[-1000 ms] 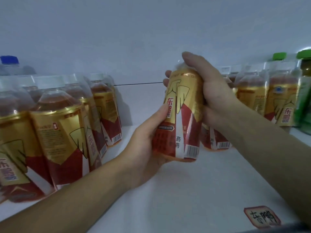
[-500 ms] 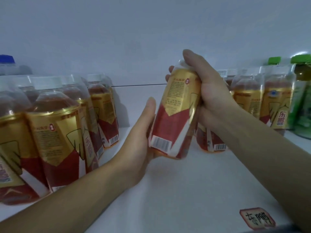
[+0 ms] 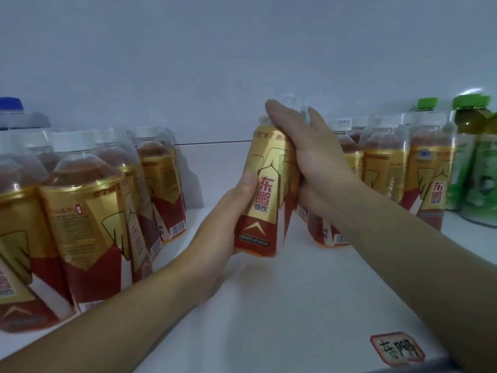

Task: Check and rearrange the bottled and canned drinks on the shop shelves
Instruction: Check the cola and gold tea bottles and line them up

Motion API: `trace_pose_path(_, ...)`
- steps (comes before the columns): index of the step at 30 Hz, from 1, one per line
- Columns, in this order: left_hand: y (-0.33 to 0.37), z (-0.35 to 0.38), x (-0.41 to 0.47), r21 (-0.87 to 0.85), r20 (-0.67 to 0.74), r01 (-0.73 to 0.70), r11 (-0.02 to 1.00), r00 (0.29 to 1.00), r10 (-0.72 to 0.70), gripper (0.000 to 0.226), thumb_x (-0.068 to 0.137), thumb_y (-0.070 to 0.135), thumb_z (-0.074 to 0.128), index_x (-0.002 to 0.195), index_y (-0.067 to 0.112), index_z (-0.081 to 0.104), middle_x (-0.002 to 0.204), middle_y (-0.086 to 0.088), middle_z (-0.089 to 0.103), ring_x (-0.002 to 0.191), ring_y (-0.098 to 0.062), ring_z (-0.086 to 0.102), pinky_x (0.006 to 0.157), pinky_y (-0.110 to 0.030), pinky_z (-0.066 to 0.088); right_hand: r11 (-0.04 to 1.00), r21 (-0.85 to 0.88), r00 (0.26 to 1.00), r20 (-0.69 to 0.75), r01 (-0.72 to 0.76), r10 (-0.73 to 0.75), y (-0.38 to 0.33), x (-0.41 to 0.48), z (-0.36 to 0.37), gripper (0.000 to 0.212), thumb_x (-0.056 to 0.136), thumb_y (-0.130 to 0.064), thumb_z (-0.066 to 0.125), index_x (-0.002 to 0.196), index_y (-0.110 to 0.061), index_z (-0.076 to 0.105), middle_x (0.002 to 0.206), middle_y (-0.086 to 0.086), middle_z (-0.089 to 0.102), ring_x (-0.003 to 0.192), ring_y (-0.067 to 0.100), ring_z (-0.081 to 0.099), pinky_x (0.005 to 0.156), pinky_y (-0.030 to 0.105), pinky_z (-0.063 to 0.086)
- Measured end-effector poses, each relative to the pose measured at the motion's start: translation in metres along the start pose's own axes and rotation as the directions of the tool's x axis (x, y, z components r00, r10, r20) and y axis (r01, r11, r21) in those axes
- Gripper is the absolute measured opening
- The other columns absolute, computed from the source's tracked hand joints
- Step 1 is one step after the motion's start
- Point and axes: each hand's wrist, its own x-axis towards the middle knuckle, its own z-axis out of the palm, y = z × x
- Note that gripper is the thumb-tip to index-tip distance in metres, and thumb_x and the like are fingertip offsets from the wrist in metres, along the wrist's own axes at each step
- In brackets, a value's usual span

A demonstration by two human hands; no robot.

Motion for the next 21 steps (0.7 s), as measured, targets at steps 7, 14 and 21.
trace_pose_path(7,0.004,-0.001,-0.003,-0.292,0.044,0.220,0.931,0.975,-0.217,0.073,0.081,0.070,0.043,0.105,0.010,0.077,0.101,-0.017,0.075,0.076,-0.028,0.073,0.061,-0.038,0.060,0.960,0.021,0.943,0.197,-0.278,0.268,0.001,0.000,-0.004,0.036,0.086,-0.045,0.070,0.099,-0.012,0.071,0.101,0.013,0.071,0.095,0.027,0.069,0.100,0.048,0.053)
trace_pose_path(14,-0.004,0.006,0.008,-0.069,-0.069,0.032,0.997,0.997,-0.037,0.050,0.088,0.067,0.039,0.107,0.038,0.073,0.112,0.008,0.075,0.105,-0.010,0.071,0.099,-0.045,0.054,0.985,-0.171,1.000,0.028,0.009,-0.004,0.005,-0.003,0.002,0.058,0.085,-0.036,0.080,0.134,-0.018,0.054,0.107,0.003,0.073,0.094,0.016,0.074,0.088,0.041,0.060)
trace_pose_path(21,0.006,-0.001,0.003,-0.368,-0.069,0.162,0.916,0.977,-0.200,0.074,0.089,0.073,0.035,0.100,0.014,0.078,0.093,-0.013,0.075,0.073,-0.028,0.072,0.055,-0.037,0.058,0.960,-0.227,0.967,0.155,-0.164,0.201,0.007,0.001,-0.002,0.076,0.081,-0.051,0.071,0.145,-0.017,0.048,0.122,0.007,0.069,0.098,0.019,0.071,0.080,0.035,0.052)
